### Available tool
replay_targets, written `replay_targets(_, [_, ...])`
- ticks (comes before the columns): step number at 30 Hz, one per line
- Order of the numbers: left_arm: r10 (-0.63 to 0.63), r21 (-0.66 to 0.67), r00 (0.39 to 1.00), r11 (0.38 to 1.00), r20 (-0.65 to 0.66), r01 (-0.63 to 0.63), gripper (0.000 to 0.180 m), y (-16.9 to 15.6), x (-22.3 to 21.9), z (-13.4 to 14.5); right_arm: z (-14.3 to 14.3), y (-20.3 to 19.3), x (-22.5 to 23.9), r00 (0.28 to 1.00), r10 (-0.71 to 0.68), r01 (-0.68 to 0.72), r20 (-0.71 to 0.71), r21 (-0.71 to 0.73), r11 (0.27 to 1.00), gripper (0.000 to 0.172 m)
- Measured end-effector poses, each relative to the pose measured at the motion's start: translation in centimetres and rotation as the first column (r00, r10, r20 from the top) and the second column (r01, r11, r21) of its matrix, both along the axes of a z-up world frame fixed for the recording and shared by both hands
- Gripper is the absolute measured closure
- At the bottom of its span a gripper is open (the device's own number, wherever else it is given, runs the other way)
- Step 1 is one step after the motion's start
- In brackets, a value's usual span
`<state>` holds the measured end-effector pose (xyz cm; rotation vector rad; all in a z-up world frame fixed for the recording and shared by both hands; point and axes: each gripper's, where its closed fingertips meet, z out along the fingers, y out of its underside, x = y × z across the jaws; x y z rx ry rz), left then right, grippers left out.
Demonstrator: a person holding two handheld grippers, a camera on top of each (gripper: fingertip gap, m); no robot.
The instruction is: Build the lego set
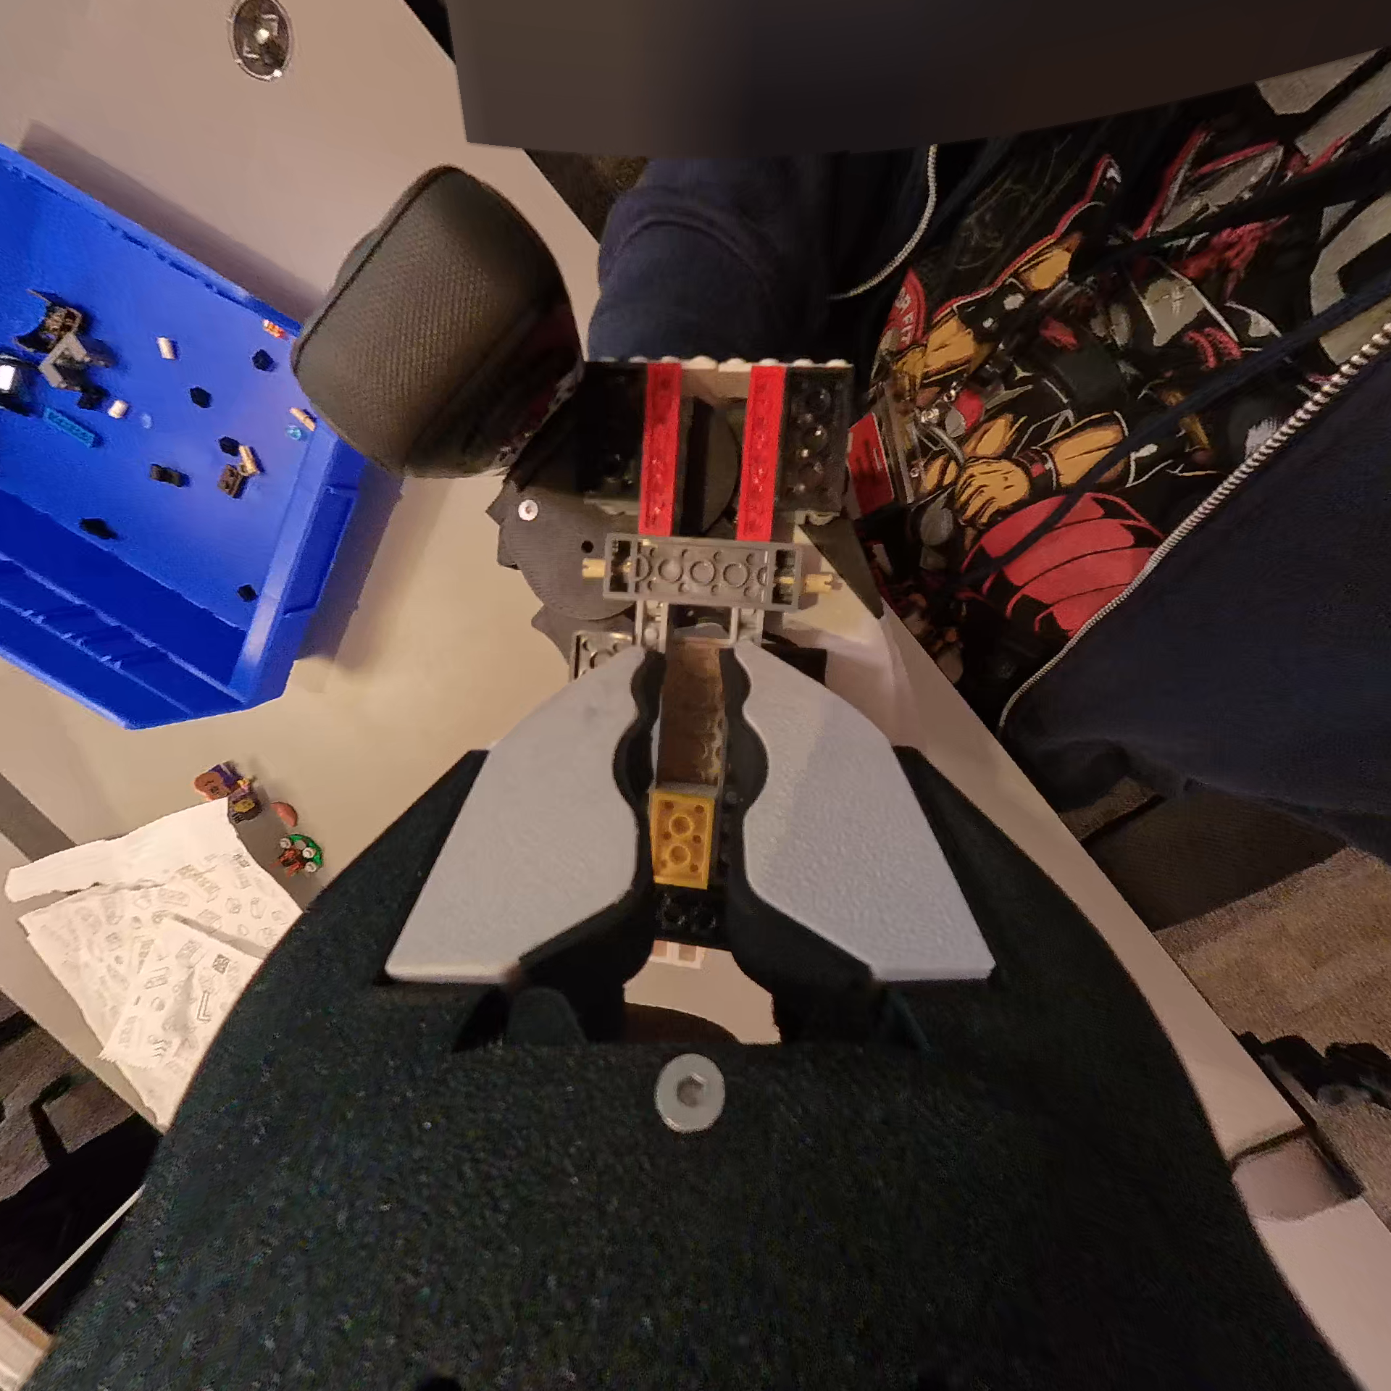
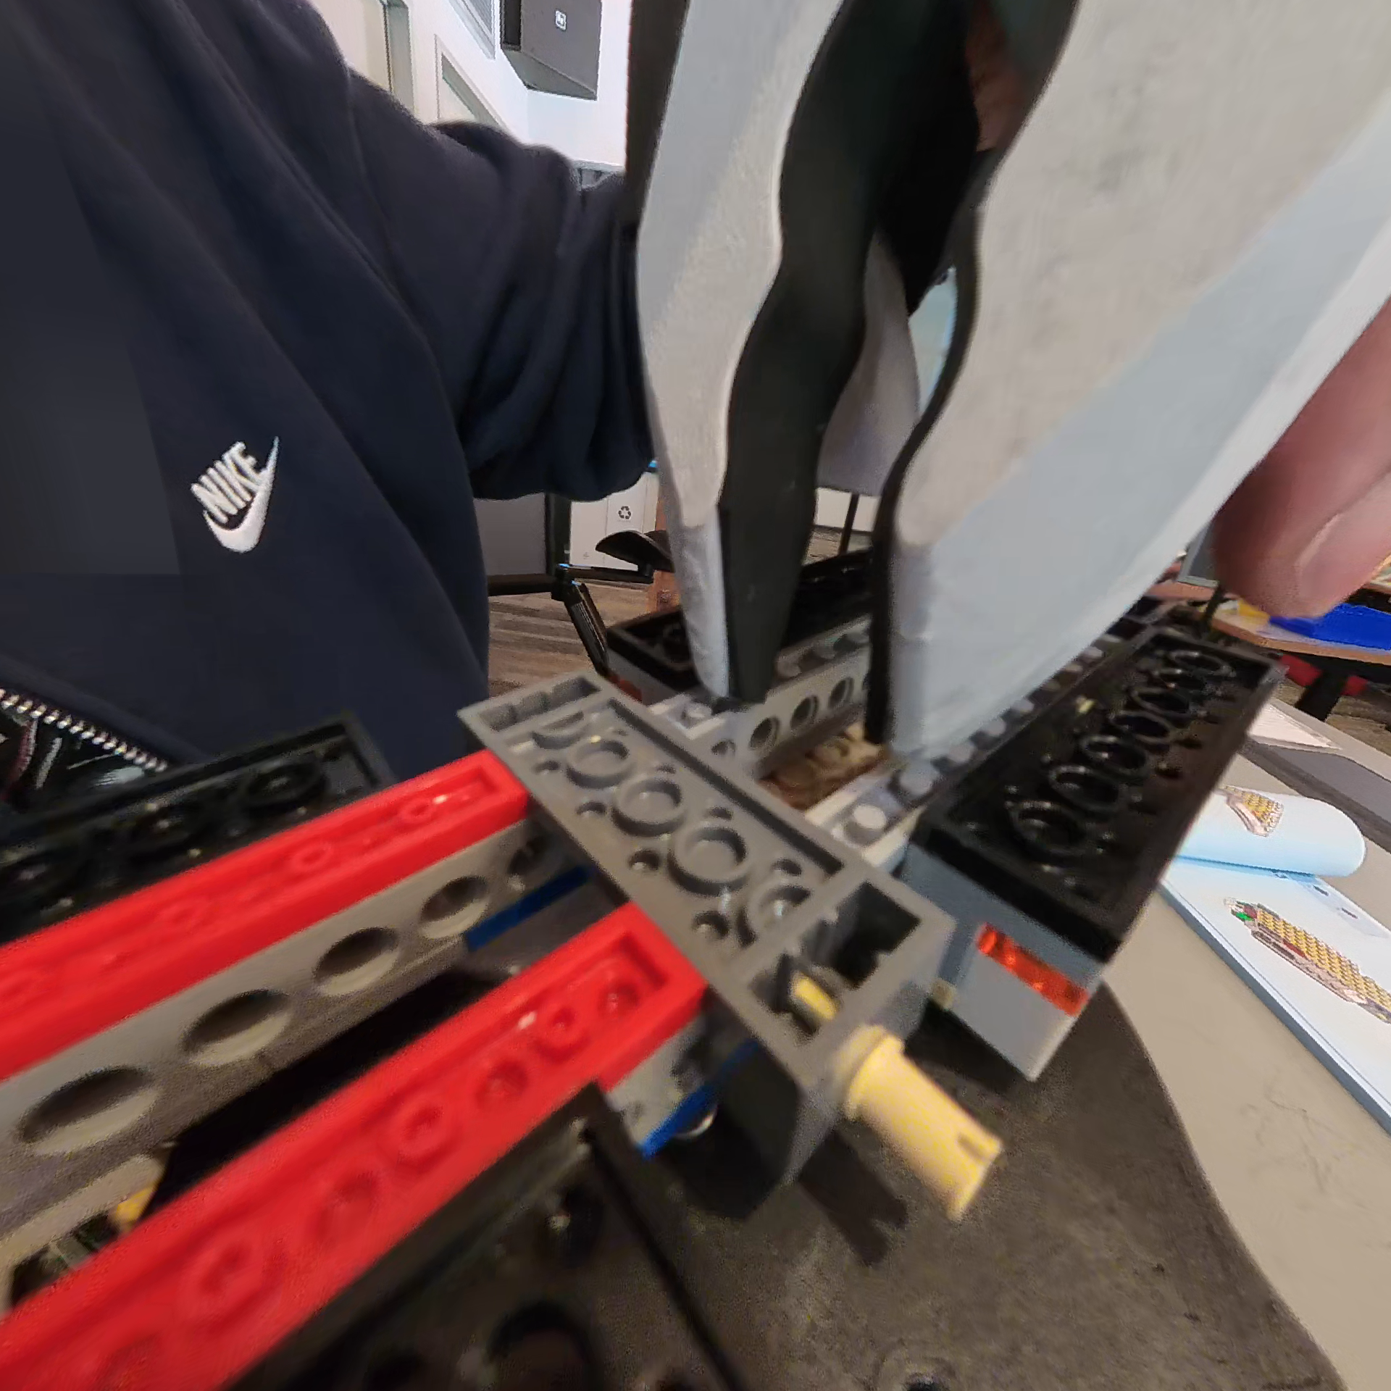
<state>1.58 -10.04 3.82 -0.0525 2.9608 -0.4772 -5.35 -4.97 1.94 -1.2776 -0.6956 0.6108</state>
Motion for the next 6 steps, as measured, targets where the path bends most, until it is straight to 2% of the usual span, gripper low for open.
replay_targets(6, [0.011,-0.061,1.000,0.998,0.029,-0.009,0.154,0.1,-0.4,1.1,0.1,0.0,0.1,1.000,0.000,0.000,-0.010,-0.012,1.000,0.147])
